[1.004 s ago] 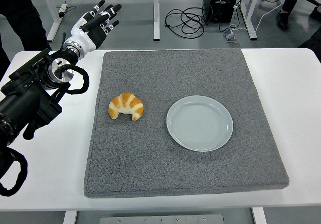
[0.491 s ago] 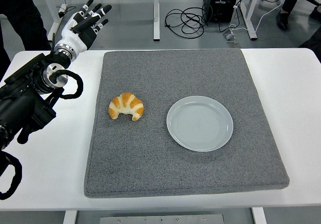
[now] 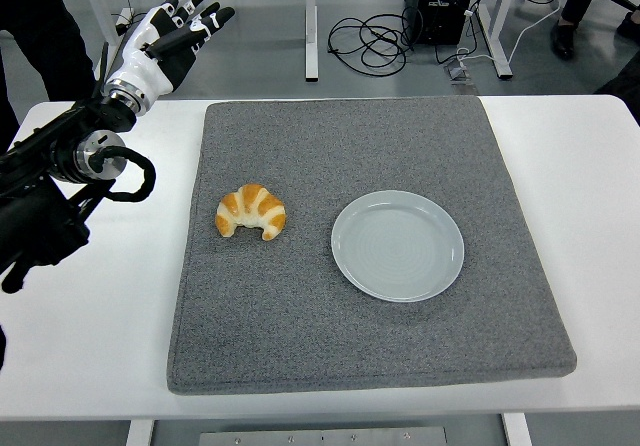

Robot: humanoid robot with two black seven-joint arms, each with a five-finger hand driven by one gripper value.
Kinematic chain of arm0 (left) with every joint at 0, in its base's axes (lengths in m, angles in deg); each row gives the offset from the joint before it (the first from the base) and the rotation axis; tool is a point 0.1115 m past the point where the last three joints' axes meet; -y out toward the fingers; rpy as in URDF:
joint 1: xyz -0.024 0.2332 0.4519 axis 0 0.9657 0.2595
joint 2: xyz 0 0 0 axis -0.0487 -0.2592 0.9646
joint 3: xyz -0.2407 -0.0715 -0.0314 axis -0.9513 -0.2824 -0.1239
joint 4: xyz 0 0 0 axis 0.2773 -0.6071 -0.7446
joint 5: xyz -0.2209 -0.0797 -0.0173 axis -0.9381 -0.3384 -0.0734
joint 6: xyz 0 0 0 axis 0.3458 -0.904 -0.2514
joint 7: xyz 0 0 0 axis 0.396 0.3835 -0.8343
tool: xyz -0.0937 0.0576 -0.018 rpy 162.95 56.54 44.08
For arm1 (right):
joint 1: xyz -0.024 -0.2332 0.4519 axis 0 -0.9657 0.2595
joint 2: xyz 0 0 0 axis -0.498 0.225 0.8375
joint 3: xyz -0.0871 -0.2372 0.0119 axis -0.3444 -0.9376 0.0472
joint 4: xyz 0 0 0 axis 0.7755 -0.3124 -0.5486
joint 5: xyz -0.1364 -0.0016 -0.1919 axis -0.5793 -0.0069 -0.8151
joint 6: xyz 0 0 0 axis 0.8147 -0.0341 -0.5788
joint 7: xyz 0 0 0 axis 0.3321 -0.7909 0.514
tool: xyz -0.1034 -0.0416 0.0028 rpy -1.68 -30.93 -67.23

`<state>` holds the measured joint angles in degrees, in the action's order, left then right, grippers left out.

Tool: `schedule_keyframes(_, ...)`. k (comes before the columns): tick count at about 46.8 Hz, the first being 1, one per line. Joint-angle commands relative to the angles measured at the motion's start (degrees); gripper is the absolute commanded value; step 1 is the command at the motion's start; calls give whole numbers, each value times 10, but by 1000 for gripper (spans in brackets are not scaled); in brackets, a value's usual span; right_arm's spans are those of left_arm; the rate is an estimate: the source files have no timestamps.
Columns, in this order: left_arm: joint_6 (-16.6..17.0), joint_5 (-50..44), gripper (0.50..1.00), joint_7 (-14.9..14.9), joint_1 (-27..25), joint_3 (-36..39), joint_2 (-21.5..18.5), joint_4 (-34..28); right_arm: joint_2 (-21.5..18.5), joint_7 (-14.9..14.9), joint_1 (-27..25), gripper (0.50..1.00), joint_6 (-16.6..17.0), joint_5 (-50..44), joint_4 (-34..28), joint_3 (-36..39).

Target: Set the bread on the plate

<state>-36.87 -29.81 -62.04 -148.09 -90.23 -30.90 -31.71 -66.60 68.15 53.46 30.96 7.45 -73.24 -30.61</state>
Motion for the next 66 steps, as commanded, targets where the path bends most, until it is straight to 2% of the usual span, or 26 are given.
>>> schedule_keyframes(1,18,1,980,2,2,0,-28,-64,0,0,0,1000,0,0,0,0)
schedule_keyframes(5,53,9,978,8,0,17,-49,-111,0,0,0,1000,0,0,0,0)
schedule_keyframes(11,72,56,975,15,-34,101,-93,-142,0,0,0,1000,0,0,0,0)
schedule_keyframes(20,73,127,978,10,-107,213,-137,-151,0,0,0,1000,0,0,0,0)
schedule_keyframes(25,74,181,980,10,-139,254,-169,-198,0,0,0,1000,0,0,0,0)
schedule_keyframes(33,72,246,980,19,-143,271,-219,-309,0,0,0,1000,0,0,0,0)
schedule_keyframes(40,75,313,978,62,-153,306,-234,-332,0,0,0,1000,0,0,0,0)
schedule_keyframes(49,97,420,974,73,-165,348,-232,-329,0,0,0,1000,0,0,0,0)
schedule_keyframes(57,100,502,975,72,-159,382,-226,-333,0,0,0,1000,0,0,0,0)
schedule_keyframes(66,102,545,980,73,-147,402,-220,-335,0,0,0,1000,0,0,0,0)
